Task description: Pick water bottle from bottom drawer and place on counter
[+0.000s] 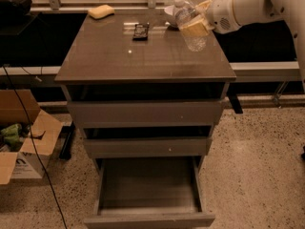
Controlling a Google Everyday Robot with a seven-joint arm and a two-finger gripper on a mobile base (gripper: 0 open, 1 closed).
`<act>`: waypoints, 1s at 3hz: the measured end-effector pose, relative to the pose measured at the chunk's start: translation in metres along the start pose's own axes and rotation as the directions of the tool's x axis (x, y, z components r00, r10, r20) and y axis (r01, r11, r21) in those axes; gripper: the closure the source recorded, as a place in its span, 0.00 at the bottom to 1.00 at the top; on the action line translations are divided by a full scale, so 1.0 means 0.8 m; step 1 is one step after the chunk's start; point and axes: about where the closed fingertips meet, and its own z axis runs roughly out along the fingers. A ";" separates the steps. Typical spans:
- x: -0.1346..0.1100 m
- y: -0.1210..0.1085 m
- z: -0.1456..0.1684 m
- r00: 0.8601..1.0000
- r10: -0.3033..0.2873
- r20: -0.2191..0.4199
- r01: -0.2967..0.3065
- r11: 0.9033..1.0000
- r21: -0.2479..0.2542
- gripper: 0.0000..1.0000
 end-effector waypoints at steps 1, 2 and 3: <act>0.001 0.002 0.003 1.000 0.002 -0.004 -0.002 1.000 -0.004 1.00; 0.002 0.006 0.044 0.999 -0.035 -0.036 0.034 0.999 -0.022 1.00; 0.010 0.009 0.090 0.992 -0.092 -0.091 0.088 0.995 -0.053 1.00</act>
Offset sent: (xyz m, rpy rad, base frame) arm 0.0359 0.0531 -0.0413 -0.1196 -0.0025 0.0402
